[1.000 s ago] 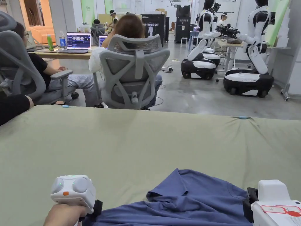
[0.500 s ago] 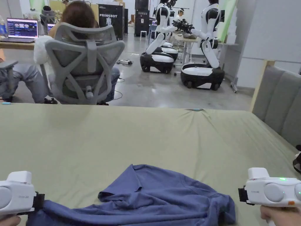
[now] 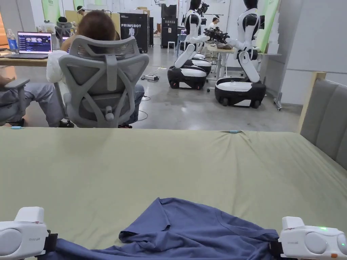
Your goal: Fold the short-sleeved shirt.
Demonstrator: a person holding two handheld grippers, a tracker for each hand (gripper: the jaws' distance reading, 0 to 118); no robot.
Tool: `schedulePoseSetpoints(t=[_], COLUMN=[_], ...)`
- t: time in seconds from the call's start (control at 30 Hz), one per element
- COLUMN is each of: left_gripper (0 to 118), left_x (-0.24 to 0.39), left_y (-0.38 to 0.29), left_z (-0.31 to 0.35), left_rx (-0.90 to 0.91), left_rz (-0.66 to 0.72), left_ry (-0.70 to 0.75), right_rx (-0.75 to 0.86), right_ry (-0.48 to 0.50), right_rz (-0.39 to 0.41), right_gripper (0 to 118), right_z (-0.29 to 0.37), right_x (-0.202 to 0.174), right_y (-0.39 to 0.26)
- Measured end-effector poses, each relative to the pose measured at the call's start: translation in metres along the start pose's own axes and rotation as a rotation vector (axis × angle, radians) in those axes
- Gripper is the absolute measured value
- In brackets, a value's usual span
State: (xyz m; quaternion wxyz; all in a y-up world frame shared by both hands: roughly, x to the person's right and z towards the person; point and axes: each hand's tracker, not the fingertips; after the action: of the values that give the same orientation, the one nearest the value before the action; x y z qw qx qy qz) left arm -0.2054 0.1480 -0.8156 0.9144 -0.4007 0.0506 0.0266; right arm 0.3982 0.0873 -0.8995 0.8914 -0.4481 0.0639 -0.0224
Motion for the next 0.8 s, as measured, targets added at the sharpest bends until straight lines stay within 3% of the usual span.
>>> schedulePoseSetpoints(t=[0.2,0.3,0.57,0.8], left_gripper=[0,0,0,0], left_x=[0.006,0.007,-0.008,-0.002], left_y=[0.047,0.082,0.190,0.284], left_z=[0.026,0.052,0.101,0.124], left_rx=[0.188,0.330,0.567,0.719], left_rz=[-0.105,-0.168,-0.165,-0.187], left_ry=[0.085,0.158,0.304,0.377], right_rx=[0.243,0.390,0.717,0.832], right_ry=[-0.046,-0.138,-0.282,-0.329], right_rz=[0.115,0.193,0.170,0.192], right_gripper=[2,2,2,2], right_z=[0.072,0.109,0.182,0.223], right_x=[-0.027,-0.054,-0.080,-0.101], right_y=[0.047,0.079,0.171,0.249])
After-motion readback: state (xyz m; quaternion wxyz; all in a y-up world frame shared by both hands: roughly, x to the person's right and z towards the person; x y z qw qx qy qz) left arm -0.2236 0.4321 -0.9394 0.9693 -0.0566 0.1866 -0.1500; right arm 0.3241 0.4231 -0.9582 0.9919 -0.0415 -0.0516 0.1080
